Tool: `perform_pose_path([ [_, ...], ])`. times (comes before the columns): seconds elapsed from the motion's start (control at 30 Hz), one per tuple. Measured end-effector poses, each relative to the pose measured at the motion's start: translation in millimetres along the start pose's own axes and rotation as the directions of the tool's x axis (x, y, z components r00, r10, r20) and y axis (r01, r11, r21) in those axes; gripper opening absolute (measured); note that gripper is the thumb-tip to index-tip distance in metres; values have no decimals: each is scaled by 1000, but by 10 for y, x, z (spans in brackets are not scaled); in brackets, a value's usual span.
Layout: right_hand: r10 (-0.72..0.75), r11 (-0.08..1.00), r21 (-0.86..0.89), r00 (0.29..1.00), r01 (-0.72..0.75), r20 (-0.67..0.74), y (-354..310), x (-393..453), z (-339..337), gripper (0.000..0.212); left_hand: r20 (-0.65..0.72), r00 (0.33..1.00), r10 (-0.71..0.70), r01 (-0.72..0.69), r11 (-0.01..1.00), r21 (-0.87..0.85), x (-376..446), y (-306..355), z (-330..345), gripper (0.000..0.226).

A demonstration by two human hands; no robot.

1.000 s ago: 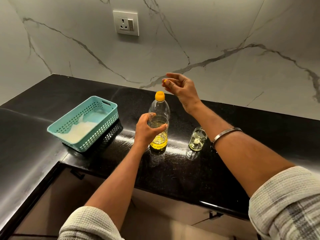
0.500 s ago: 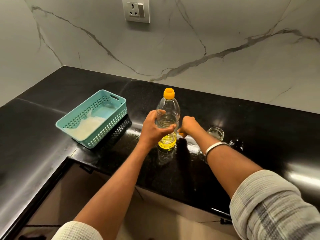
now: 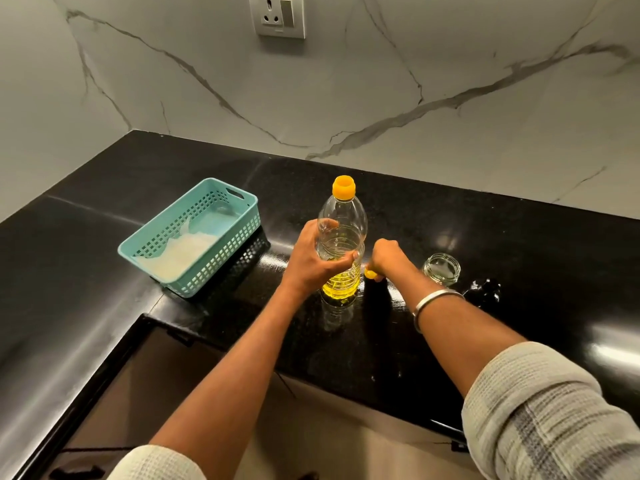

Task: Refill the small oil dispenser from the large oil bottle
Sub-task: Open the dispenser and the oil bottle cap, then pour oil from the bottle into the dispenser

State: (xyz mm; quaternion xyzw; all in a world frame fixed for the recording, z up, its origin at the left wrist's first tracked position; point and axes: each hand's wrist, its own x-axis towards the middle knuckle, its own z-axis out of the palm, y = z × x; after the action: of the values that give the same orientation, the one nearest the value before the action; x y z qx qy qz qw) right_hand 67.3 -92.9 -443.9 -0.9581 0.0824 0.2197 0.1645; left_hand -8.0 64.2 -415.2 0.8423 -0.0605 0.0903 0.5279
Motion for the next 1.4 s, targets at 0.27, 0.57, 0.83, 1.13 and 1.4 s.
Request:
perform_pose_path([
  [0.27, -139, 984, 85, 971, 158, -195, 99, -89, -444, 22, 9, 996, -90, 90, 992, -84, 62, -6, 131, 69],
  [0.57, -69, 954, 231, 888, 192, -454, 872, -374, -857, 31, -69, 994, -83, 74, 990, -120, 120, 135, 363, 53],
  [0.83, 73, 827, 546, 939, 131, -336, 1546, -626, -513, 60, -20, 997, 75, -69, 978, 196, 323, 321, 461, 50],
  [1.13, -77, 609, 773, 984, 176, -163, 1550, -513, 114, 86, 78, 988, 135, -156, 839, 521, 360, 291, 510, 58],
  [1.4, 69, 584, 781, 945, 223, -321, 1449, -443, 340, 76, 221, 964, 146, -261, 663, 701, 282, 249, 500, 62],
])
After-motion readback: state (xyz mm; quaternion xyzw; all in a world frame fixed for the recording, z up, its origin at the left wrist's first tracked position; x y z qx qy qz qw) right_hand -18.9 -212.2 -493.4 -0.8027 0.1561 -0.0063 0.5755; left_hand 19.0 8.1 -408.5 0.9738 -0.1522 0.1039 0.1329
